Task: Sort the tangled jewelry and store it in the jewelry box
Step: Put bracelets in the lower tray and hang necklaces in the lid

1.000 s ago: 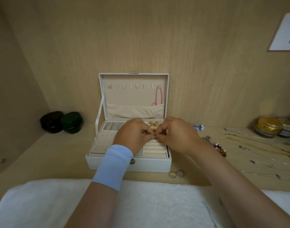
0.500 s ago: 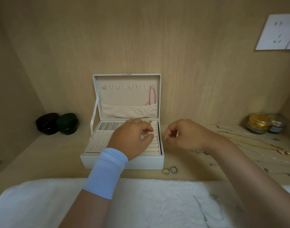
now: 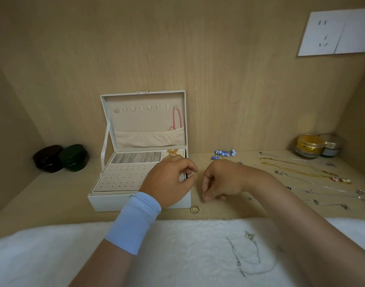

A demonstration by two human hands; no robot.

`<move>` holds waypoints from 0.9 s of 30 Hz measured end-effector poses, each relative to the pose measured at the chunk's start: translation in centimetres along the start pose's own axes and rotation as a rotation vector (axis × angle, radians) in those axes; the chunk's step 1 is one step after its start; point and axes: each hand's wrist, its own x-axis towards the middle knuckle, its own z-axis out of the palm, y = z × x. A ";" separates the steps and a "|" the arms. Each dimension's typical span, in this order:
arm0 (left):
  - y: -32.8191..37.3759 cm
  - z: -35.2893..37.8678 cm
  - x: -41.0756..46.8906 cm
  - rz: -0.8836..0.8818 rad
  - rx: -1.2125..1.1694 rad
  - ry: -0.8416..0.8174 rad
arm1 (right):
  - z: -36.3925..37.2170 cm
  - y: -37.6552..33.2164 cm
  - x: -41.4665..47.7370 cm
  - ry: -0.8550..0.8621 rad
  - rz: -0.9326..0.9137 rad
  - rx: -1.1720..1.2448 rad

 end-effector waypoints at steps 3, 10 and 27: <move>0.4 -0.4 0.1 -0.097 -0.204 -0.003 | -1.1 -0.2 0.0 0.283 -0.060 0.284; -0.1 -2.3 0.7 -0.291 -0.538 0.184 | -0.4 -3.4 1.7 0.444 -0.215 0.687; -3.4 -3.9 0.0 -0.289 0.006 0.020 | 2.9 -4.2 4.3 0.602 -0.115 0.063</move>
